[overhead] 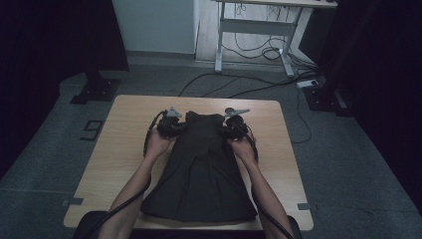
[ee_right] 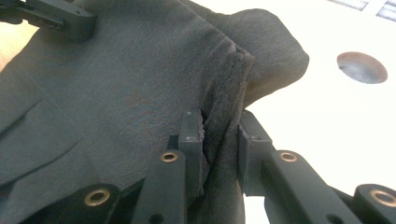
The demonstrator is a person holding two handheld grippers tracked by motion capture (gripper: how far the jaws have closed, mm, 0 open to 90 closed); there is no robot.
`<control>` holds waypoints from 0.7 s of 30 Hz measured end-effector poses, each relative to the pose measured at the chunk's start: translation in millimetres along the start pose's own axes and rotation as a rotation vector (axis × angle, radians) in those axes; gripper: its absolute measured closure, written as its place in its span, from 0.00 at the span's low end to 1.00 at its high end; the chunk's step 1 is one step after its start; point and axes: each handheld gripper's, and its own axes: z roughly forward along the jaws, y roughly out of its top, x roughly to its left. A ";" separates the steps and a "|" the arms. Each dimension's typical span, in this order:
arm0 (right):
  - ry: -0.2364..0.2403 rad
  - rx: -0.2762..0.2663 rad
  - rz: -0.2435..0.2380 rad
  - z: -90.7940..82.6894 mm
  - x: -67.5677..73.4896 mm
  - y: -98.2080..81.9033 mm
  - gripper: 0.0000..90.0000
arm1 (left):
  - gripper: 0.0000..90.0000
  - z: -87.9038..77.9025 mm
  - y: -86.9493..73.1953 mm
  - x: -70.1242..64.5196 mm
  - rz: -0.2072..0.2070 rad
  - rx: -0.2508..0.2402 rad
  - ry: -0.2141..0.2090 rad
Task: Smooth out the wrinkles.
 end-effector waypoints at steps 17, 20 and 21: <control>0.049 -0.205 -0.071 -77.7 22.2 20.2 0.84 | 0.91 -68.5 17.3 -22.2 0.088 -0.211 -0.031; 0.069 -0.191 -0.077 -81.9 34.4 -1.4 0.84 | 0.91 -76.3 -0.2 -37.1 0.126 -0.195 -0.038; 0.076 -0.185 -0.079 -83.1 37.1 -6.2 0.84 | 0.90 -76.3 -0.2 -37.1 0.126 -0.195 -0.038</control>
